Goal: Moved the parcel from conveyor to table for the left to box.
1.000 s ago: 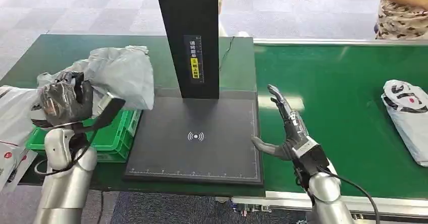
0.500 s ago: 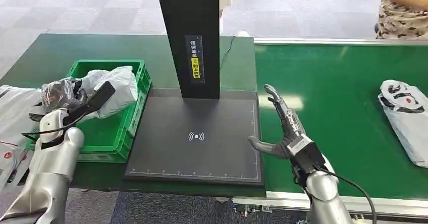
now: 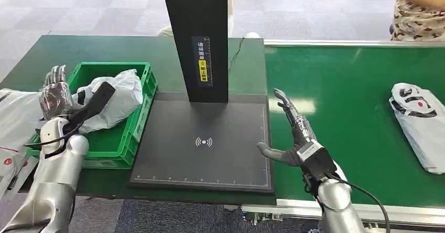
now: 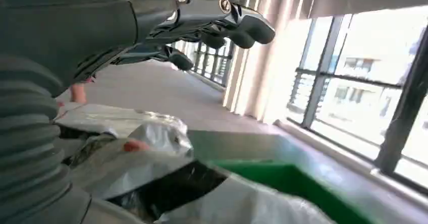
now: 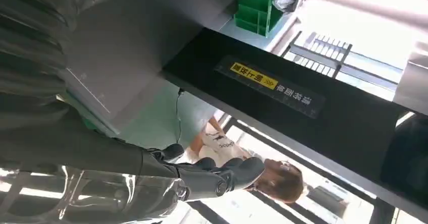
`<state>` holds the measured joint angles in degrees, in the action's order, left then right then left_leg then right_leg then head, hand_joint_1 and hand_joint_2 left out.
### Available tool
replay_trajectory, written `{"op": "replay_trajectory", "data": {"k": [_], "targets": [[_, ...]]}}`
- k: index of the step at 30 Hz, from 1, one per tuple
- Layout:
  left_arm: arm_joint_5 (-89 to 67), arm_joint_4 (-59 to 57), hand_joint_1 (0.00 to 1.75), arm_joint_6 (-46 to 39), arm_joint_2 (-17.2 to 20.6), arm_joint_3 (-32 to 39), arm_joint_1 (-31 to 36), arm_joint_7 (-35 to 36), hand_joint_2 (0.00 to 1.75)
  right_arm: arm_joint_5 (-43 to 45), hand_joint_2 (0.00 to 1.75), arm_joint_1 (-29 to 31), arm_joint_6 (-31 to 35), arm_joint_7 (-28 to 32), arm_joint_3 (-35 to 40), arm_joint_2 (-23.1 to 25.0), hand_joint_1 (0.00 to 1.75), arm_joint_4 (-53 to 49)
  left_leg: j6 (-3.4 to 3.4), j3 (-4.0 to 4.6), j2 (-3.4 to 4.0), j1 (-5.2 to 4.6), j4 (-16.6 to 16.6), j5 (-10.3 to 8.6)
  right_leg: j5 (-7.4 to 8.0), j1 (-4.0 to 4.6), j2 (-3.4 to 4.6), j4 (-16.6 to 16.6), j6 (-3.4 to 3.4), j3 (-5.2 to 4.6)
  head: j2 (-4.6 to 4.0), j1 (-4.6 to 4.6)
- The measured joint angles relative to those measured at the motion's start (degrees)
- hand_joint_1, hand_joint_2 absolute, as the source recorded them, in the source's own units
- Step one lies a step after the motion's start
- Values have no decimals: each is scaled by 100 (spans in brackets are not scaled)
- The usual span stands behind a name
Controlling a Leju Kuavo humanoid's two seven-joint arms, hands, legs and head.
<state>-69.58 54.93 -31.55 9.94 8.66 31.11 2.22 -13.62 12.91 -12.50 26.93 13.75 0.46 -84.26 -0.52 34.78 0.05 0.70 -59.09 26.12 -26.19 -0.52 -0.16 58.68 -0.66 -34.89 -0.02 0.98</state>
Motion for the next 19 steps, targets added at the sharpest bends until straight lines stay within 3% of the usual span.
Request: {"op": "replay_trajectory", "data": {"k": [5, 6, 10, 15, 19], "targets": [[2433, 1243, 0, -612, -240, -9, -593, -1664, 0, 20, 175, -162, 105, 18, -20, 0, 0, -140, 5, 0, 4, -3, 0, 6, -2, -3, 5, -5, 1, -1, 0, 0], [3127, 1588, 0, -525, -330, -26, -786, -2026, 175, 26, 175, -188, 129, 35, -35, 0, 0, -157, 3, 0, 5, -5, 0, 9, -3, -4, 7, -6, 3, -2, 0, -2], [5253, 2839, 0, 524, -734, -240, -1500, -2966, 175, 50, 175, -242, 149, 70, -89, 0, 0, -194, 8, 2, 5, -5, 0, 14, -6, -5, 7, -11, 7, -3, 0, 0], [7310, 3479, 0, 3097, -1003, -773, -1999, -2792, 175, 341, 175, -228, 85, 68, -129, 0, 0, -170, 9, 4, 2, -5, 0, 14, -7, -6, 2, -10, 8, -1, 0, 2], [7506, 3388, 0, 3795, -1132, -1188, -2124, -2700, 175, 843, 175, -249, -127, 107, -140, 24, 0, -94, 10, 2, 3, -5, 0, 13, -5, -6, 3, -9, 7, -1, 0, 0]]}}
